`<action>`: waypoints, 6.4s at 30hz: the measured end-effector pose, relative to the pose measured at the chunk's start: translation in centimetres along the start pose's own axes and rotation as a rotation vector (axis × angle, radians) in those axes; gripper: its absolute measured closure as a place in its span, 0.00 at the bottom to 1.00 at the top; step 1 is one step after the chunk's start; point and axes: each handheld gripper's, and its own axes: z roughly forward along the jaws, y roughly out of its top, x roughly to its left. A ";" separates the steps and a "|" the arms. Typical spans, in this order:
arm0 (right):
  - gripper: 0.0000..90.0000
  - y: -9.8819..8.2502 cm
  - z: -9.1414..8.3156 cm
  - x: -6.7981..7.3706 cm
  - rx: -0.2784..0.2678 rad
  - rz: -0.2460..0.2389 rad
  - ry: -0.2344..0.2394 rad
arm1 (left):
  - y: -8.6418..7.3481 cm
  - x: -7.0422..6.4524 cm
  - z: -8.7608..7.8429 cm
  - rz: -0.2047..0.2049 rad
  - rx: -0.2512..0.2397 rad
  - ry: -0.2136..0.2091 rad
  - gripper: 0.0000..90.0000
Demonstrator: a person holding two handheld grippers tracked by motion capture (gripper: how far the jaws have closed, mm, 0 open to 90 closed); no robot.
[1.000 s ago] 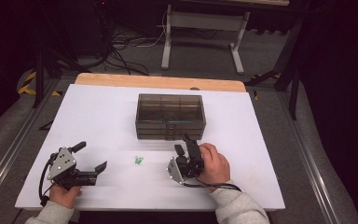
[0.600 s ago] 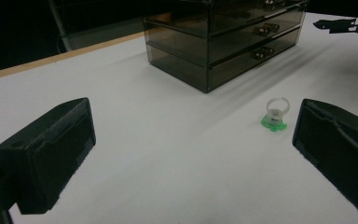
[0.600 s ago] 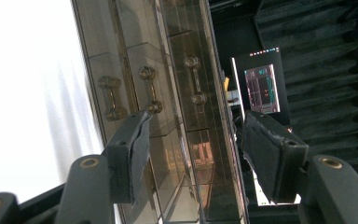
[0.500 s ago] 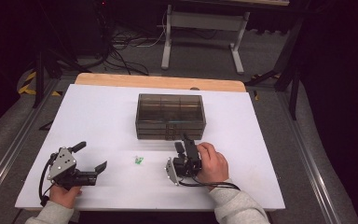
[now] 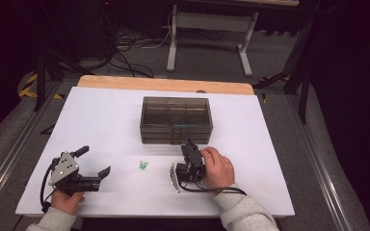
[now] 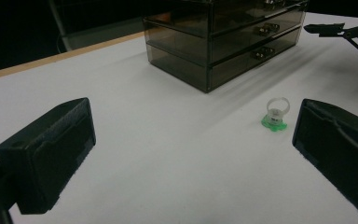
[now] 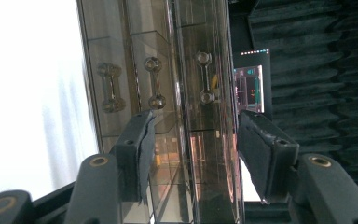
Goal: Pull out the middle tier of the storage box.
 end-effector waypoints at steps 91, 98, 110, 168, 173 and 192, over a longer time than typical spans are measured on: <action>0.90 1.4 3.7 2.2 0.049 -0.132 0.009 | 0.0 0.0 0.1 0.001 0.006 -0.011 0.00; 0.90 1.4 3.7 2.1 0.056 -0.124 0.017 | 0.0 0.0 0.1 0.001 0.006 -0.011 0.00; 0.91 1.7 3.1 1.6 0.051 -0.115 0.032 | 0.0 0.0 0.1 0.001 0.003 -0.012 0.00; 0.68 1.3 -0.2 -0.1 -0.027 0.016 0.115 | 0.0 0.0 0.0 0.002 0.007 -0.010 0.00; 0.65 1.0 -0.4 -0.6 -0.029 0.054 0.107 | 0.0 0.0 0.1 0.002 0.006 -0.011 0.00; 0.50 -0.4 -1.6 -3.4 -0.156 0.375 0.281 | 0.0 0.0 0.1 0.003 0.006 -0.010 0.00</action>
